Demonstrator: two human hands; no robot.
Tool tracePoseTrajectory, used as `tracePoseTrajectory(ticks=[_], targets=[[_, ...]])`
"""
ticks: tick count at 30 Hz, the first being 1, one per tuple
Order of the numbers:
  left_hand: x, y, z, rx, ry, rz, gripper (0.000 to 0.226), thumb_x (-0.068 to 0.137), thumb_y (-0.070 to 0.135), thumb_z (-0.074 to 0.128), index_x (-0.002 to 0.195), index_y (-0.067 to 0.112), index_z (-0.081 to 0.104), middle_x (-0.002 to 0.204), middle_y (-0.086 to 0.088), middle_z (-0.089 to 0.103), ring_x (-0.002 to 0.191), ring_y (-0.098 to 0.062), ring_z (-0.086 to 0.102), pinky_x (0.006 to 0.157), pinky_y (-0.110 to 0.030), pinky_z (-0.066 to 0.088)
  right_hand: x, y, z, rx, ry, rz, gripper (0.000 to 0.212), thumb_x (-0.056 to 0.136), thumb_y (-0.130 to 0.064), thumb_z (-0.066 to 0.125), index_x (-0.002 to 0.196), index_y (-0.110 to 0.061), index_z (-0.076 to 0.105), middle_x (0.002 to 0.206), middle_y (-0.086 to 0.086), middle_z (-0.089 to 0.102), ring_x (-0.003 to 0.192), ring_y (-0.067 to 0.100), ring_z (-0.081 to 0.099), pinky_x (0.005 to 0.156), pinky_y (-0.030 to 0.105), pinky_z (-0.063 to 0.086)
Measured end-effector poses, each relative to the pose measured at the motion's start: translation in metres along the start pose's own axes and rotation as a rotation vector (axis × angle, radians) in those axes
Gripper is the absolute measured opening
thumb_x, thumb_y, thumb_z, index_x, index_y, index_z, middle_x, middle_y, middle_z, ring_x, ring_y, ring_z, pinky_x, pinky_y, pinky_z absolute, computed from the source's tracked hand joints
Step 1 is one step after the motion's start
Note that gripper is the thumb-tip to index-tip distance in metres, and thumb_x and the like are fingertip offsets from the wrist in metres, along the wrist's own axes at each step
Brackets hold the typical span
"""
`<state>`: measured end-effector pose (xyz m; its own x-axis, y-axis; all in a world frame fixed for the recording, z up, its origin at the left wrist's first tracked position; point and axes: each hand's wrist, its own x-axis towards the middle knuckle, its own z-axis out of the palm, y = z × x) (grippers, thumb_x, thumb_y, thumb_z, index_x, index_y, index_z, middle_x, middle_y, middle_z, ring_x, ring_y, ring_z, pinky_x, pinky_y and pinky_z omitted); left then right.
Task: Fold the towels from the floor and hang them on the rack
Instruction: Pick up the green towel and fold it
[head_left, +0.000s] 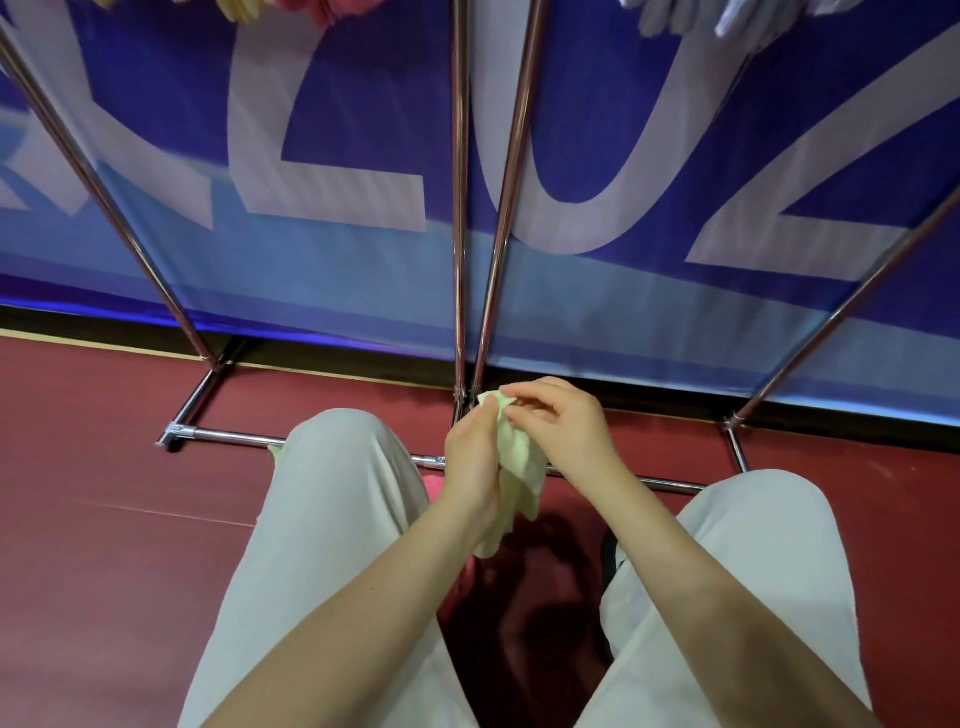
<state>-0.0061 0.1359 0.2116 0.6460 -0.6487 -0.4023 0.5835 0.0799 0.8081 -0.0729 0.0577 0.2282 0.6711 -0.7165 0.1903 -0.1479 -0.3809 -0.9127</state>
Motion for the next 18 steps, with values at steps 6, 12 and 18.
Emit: tracePoseTrajectory(ticks=[6,12,18], targets=[[0.000,0.008,0.002,-0.102,0.011,-0.058,0.037,0.104,0.024,0.041,0.110,-0.003,0.066,0.096,-0.019,0.071,0.078,-0.022,0.069,0.069,-0.029,0.056,0.004,0.012,-0.011,-0.243,-0.032,-0.193,0.006,0.080,-0.005,0.072,0.085,-0.007,0.074,0.086,-0.002,0.061,0.081,0.008,0.057,0.075,0.012,0.043],[0.004,0.011,-0.001,-0.085,0.055,-0.067,0.036,0.103,0.027,0.043,0.107,0.002,0.068,0.080,-0.008,0.070,0.063,-0.013,0.067,0.055,-0.021,0.053,0.002,0.017,-0.012,-0.205,0.051,-0.166,0.006,0.084,-0.005,0.066,0.082,-0.010,0.066,0.098,-0.006,0.063,0.096,0.004,0.058,0.088,0.016,0.043],[0.003,0.010,0.000,-0.005,0.041,-0.019,0.031,0.102,0.026,0.043,0.111,0.011,0.070,0.098,-0.007,0.071,0.078,-0.011,0.066,0.065,-0.022,0.049,0.002,0.012,-0.012,-0.008,0.046,0.086,0.012,0.088,-0.010,0.064,0.078,-0.013,0.058,0.065,-0.009,0.050,0.057,0.000,0.042,0.058,0.015,0.036]])
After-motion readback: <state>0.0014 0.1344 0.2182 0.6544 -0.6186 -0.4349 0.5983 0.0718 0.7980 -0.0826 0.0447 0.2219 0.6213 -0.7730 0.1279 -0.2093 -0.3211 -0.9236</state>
